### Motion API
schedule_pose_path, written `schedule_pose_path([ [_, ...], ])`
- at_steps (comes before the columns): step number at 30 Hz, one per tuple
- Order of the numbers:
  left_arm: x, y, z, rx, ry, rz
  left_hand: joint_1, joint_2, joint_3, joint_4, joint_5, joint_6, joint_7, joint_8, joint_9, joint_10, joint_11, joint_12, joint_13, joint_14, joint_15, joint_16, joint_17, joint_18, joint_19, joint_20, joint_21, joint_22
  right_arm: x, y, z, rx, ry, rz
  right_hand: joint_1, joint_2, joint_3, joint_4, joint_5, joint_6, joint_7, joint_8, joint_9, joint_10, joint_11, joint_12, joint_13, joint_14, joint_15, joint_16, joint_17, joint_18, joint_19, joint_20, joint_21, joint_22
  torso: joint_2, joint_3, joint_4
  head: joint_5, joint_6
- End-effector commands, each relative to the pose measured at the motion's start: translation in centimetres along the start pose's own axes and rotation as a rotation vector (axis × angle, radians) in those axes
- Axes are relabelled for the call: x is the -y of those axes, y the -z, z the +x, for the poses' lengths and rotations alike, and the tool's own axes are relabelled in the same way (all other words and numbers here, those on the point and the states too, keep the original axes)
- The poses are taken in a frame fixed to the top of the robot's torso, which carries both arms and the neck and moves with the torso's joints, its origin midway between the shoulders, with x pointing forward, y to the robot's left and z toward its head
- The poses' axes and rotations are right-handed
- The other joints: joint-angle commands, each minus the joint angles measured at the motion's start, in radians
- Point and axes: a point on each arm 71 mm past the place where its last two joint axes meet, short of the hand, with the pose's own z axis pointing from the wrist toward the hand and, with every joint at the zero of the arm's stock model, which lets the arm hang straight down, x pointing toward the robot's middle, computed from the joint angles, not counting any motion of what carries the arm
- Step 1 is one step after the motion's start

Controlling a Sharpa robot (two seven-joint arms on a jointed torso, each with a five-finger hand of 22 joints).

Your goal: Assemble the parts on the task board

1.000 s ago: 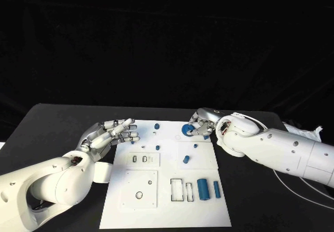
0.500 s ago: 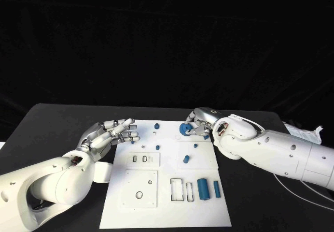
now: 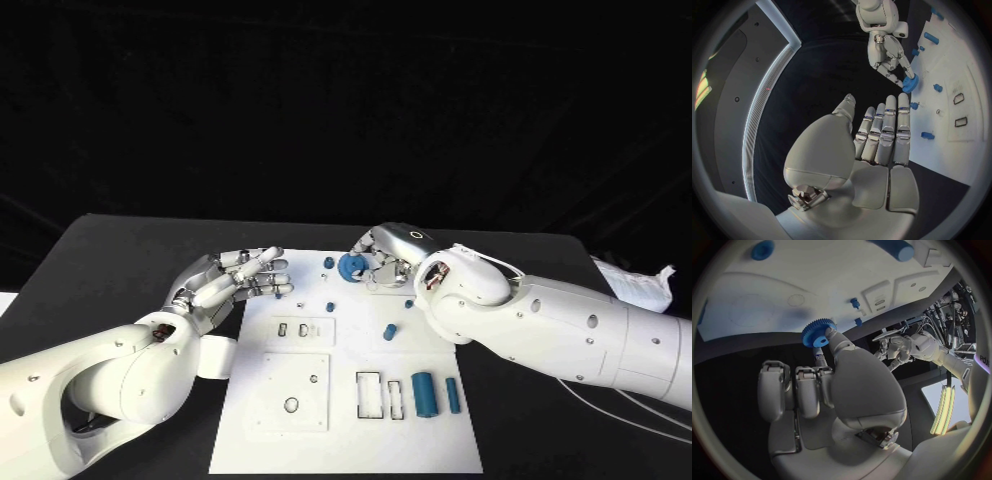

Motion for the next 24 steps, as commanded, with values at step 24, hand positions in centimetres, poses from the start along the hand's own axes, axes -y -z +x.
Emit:
schedule_pose_path([
  [24,0.0,-0.2,0.5,-0.022,0.011,0.006,0.003,0.004,0.001,-0.005,-0.002,0.006,0.011,-0.006,-0.001,-0.001,0.006,-0.003,-0.001,-0.001,0.005,-0.003,0.001,0.01,0.005,0.002,-0.003,-0.001,-3.6,-2.6,3.2,-0.033,0.056,-0.031,-0.036,-0.013,0.023,0.008,0.0,0.05,-0.022,-0.011,0.096,0.072,0.002,-0.005,0.212,0.084,0.001,0.005,0.159,-0.011,0.003,-0.002,0.008,0.005,0.001,0.0003,-0.0017,0.013,-0.01],
])
